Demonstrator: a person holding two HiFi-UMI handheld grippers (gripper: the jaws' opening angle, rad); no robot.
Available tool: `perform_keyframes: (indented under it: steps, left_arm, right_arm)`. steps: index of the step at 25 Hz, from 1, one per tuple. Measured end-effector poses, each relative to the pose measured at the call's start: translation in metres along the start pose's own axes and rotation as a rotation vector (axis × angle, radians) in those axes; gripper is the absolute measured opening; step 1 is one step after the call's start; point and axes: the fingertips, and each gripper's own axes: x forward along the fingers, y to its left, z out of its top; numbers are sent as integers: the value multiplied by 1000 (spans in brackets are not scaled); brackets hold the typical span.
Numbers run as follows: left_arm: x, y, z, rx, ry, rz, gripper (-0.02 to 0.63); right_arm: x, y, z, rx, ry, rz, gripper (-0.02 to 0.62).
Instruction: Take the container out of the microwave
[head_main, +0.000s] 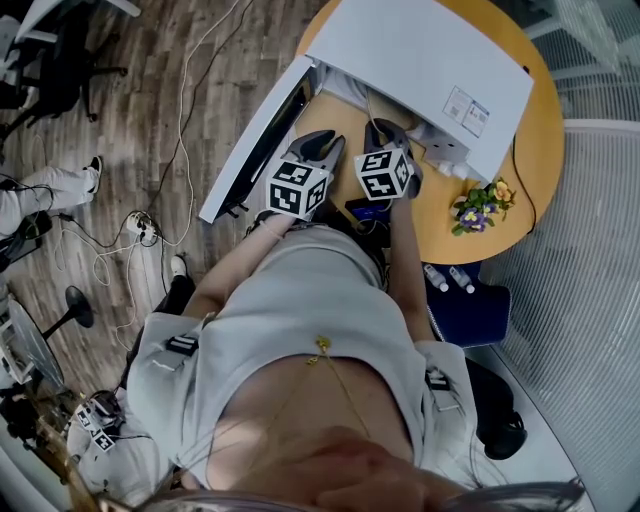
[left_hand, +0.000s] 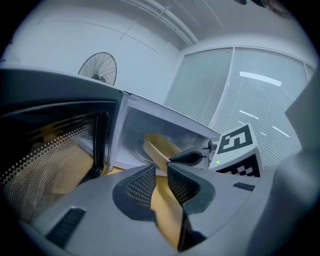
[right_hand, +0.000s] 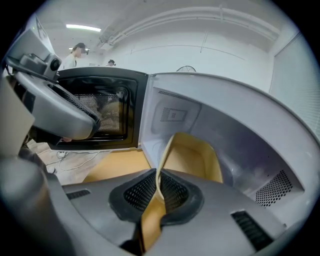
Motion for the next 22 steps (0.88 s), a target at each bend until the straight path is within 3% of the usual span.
perform_keyframes:
  steps: [22]
  left_arm:
    - [-13, -30, -22, -14, -22, 43, 86]
  right_arm:
    - [-42, 23, -18, -74, -38, 52, 35]
